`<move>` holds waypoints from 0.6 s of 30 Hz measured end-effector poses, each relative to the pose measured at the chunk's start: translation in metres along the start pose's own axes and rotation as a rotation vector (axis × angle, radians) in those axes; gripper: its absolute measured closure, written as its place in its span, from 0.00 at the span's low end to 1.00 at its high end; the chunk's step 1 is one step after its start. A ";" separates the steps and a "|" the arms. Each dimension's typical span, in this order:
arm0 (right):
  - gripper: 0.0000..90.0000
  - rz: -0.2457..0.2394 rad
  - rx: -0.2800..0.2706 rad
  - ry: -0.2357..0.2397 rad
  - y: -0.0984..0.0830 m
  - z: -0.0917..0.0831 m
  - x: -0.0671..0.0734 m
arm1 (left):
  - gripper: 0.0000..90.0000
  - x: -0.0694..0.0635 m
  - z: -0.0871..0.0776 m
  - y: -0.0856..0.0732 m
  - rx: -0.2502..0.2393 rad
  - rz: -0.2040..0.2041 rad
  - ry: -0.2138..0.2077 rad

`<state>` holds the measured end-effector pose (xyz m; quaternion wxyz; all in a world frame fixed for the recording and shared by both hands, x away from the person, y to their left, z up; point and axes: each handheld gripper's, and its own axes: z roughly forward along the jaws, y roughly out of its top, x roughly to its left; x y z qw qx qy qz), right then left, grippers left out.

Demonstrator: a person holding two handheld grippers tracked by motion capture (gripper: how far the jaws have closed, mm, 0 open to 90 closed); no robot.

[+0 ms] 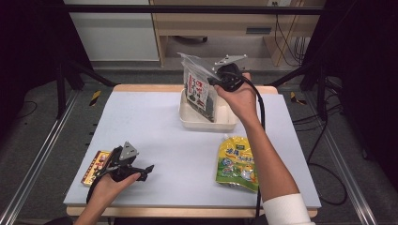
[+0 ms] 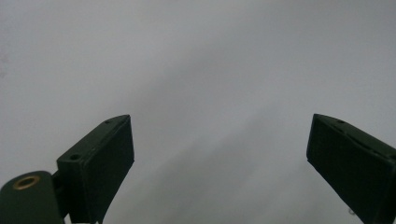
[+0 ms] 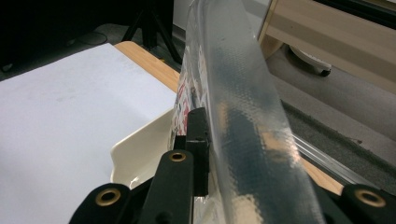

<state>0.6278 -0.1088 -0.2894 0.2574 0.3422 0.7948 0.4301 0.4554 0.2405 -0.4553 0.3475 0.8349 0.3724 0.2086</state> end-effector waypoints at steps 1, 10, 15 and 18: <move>0.88 0.002 0.000 0.003 0.000 0.000 0.000 | 0.08 0.000 0.000 0.000 -0.002 0.000 0.000; 0.81 0.007 -0.003 0.013 0.001 -0.002 0.002 | 0.08 0.000 -0.001 0.000 -0.003 0.002 0.000; 0.73 0.007 -0.010 0.002 0.003 -0.004 0.003 | 0.08 0.000 -0.001 0.000 0.000 0.007 -0.002; 0.69 0.003 -0.008 0.000 0.002 -0.005 0.003 | 0.08 0.000 -0.001 0.000 0.006 0.011 -0.005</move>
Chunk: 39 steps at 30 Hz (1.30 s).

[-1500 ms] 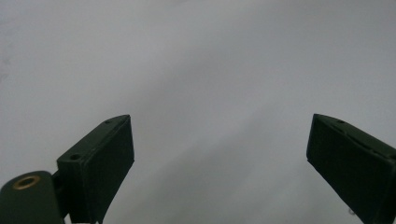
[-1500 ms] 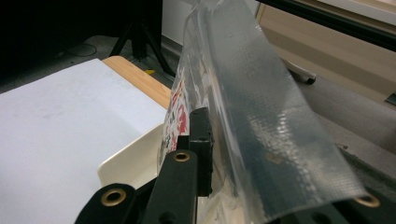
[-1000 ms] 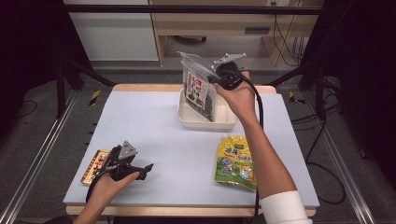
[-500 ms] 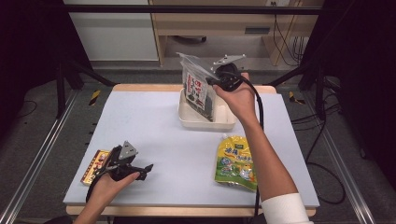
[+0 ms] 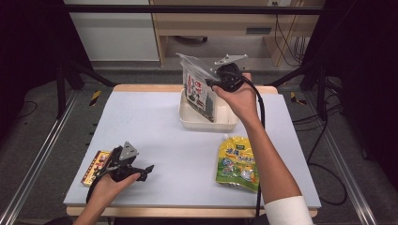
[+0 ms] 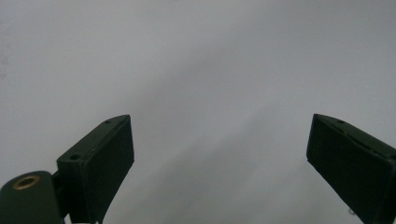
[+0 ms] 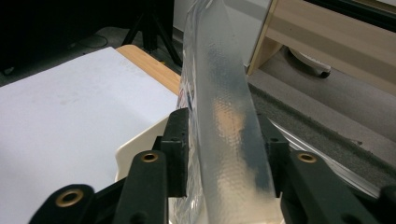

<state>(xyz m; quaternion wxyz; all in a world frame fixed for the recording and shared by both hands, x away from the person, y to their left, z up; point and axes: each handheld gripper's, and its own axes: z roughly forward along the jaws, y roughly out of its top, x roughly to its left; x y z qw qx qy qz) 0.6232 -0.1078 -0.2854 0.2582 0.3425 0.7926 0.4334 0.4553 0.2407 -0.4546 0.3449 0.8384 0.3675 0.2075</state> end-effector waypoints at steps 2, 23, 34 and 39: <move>0.66 -0.002 0.005 -0.004 0.000 0.000 0.001 | 0.08 0.000 0.000 0.000 0.001 0.000 0.000; 0.27 0.014 -0.027 -0.026 -0.012 -0.012 0.011 | 0.08 0.000 0.000 -0.001 -0.002 -0.003 0.003; 0.25 0.035 -0.043 -0.026 -0.033 -0.035 0.011 | 0.08 0.000 0.000 -0.001 0.010 0.005 0.005; 0.23 0.036 -0.045 -0.034 -0.046 -0.043 0.011 | 0.08 0.001 0.000 -0.001 0.004 -0.001 0.009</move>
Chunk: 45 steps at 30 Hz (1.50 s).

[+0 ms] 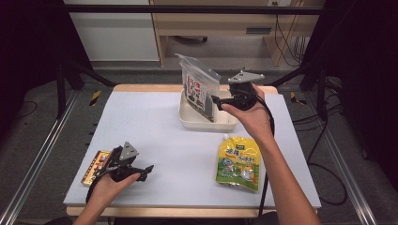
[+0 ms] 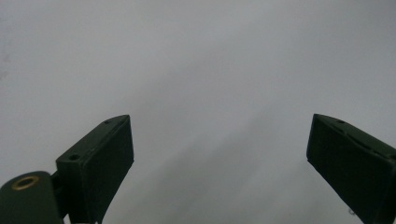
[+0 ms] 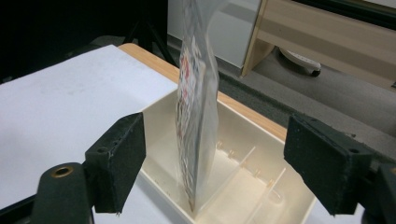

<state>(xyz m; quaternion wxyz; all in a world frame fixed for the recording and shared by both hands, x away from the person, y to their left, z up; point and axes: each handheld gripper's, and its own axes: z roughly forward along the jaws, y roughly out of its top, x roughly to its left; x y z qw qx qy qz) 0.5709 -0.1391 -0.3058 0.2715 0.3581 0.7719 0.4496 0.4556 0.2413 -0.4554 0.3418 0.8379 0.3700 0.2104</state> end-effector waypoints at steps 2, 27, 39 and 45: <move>0.23 0.001 0.006 -0.007 -0.006 -0.004 0.000 | 0.08 0.000 0.000 0.000 0.001 0.000 0.001; 0.24 0.168 0.039 -0.076 -0.101 -0.035 -0.025 | 0.08 0.002 0.001 -0.001 0.013 0.001 0.009; 0.39 0.207 0.097 -0.117 -0.147 -0.038 -0.040 | 0.08 -0.001 0.004 -0.001 0.019 0.003 0.010; 0.45 0.228 0.145 -0.124 -0.164 -0.033 -0.048 | 0.08 0.000 0.004 0.000 0.019 0.009 0.012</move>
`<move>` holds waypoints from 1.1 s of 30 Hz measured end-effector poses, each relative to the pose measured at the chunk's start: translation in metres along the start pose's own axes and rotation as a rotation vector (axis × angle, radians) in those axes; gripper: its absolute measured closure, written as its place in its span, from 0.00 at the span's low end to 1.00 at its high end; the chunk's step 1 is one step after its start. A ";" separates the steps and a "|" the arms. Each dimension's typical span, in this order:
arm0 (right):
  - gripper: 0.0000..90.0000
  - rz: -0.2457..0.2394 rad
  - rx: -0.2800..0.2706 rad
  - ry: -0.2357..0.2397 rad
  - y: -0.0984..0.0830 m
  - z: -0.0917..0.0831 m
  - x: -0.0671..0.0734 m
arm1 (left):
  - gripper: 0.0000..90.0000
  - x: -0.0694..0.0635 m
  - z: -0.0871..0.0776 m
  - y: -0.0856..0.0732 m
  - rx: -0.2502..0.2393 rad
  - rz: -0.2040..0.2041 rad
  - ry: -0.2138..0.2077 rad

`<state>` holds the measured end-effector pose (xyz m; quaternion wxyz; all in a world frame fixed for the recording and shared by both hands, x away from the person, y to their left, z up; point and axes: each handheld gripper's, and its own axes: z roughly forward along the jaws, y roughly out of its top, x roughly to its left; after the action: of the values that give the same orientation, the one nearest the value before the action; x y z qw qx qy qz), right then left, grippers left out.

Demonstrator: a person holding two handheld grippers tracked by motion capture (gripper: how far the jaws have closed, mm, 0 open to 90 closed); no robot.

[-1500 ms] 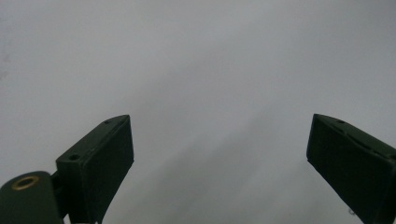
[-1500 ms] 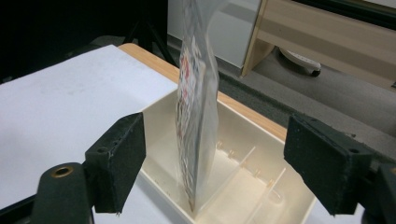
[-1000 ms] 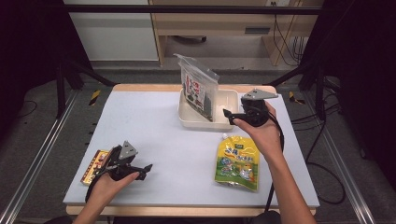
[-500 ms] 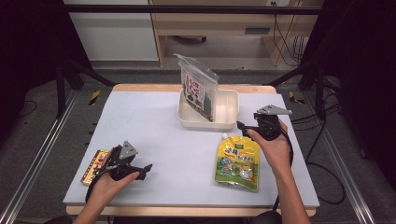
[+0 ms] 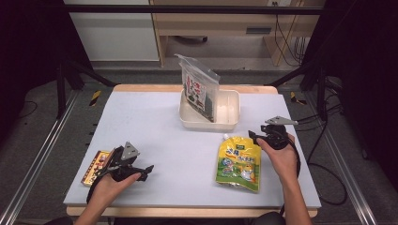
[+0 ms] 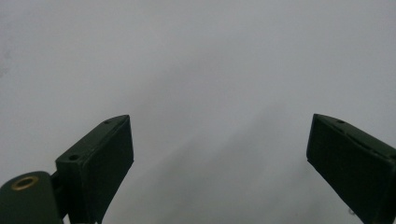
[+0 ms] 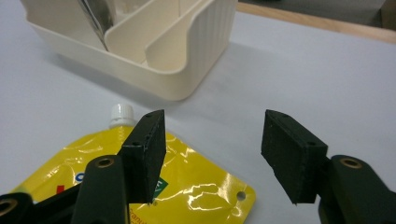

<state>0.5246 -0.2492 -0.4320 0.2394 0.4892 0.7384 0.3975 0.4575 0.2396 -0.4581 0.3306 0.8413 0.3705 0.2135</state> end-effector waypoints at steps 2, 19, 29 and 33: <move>0.46 -0.012 0.012 -0.002 -0.004 0.003 -0.002 | 0.08 0.000 0.000 0.000 0.000 0.002 0.000; 0.30 0.016 0.145 0.051 -0.028 0.028 -0.016 | 0.08 0.000 0.000 0.001 0.010 0.020 -0.001; 0.29 0.025 0.166 0.059 -0.031 0.034 -0.017 | 0.08 -0.001 0.001 0.001 0.007 0.020 -0.003; 0.29 0.030 0.170 0.067 -0.032 0.036 -0.017 | 0.08 -0.001 0.001 0.001 0.013 0.028 -0.003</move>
<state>0.5411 -0.2587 -0.4789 0.1665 0.5051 0.7698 0.3531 0.4577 0.2379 -0.4582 0.3226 0.8489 0.3598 0.2143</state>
